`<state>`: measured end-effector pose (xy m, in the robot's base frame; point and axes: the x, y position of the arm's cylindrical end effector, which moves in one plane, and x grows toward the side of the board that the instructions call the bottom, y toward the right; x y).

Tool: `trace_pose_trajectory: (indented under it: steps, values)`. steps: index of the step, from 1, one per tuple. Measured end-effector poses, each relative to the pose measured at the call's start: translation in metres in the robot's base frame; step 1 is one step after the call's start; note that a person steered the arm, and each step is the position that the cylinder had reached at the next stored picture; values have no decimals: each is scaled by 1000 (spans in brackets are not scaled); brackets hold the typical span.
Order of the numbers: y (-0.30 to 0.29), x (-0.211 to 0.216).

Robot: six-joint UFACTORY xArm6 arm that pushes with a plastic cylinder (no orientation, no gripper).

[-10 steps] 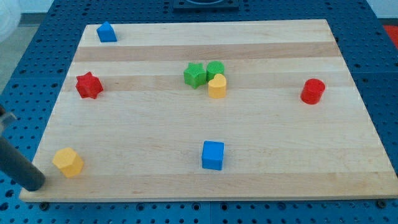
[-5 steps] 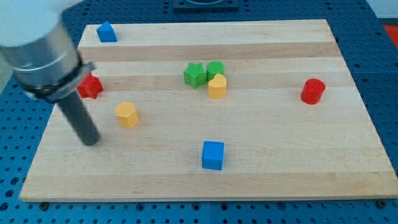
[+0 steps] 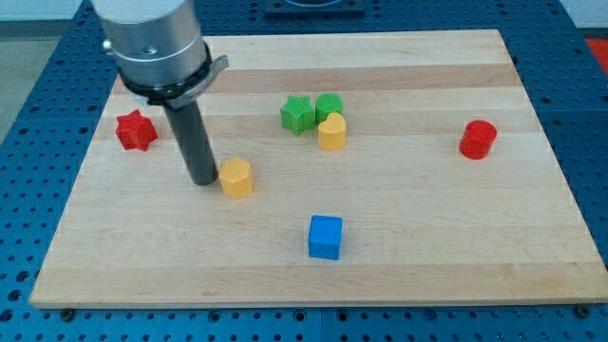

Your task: Place the yellow hexagon into group of green and yellow blocks

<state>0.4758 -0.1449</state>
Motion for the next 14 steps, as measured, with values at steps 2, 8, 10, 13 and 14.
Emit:
trace_pose_trajectory:
  steps: [2,8,10,13,14]
  values:
    - [34,20]
    - [87,0]
    - [94,-29]
    - [20,-35]
    - [75,-40]
